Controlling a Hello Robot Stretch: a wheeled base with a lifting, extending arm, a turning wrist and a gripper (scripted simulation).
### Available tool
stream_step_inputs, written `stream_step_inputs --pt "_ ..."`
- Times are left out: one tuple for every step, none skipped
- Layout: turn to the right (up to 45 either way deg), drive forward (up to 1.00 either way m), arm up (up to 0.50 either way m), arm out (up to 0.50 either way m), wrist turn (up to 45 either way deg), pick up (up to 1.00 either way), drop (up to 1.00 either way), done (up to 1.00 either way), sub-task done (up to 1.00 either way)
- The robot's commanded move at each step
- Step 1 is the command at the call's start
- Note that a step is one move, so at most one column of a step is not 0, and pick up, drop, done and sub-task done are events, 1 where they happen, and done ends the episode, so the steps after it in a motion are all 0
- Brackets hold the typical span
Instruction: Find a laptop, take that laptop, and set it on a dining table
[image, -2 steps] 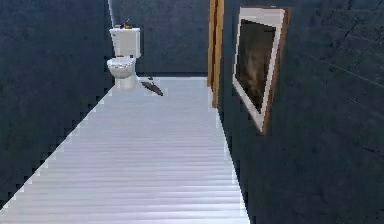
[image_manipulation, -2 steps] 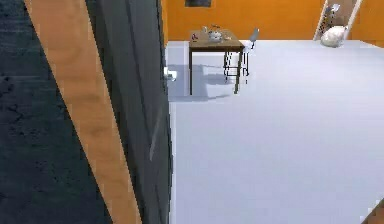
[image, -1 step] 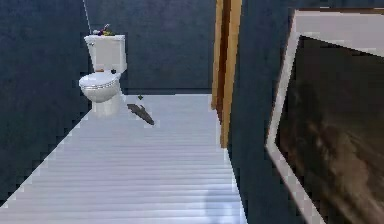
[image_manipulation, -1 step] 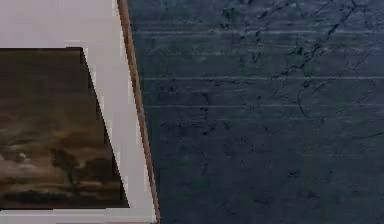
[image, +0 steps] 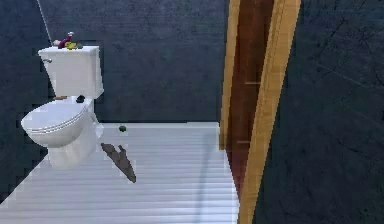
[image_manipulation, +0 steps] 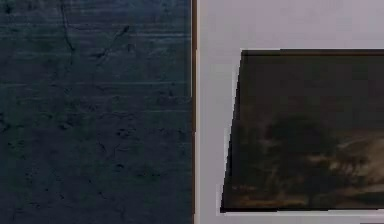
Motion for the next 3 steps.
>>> stream_step_inputs --pt "0.0 1.0 0.0 0.0 0.0 0.0 0.0 0.0 0.0" --pt "6.0 0.0 0.0 0.0 0.0 0.0 0.0 0.0 0.0" --pt "0.0 0.1 0.0 0.0 0.0 0.0 0.0 0.0 0.0"
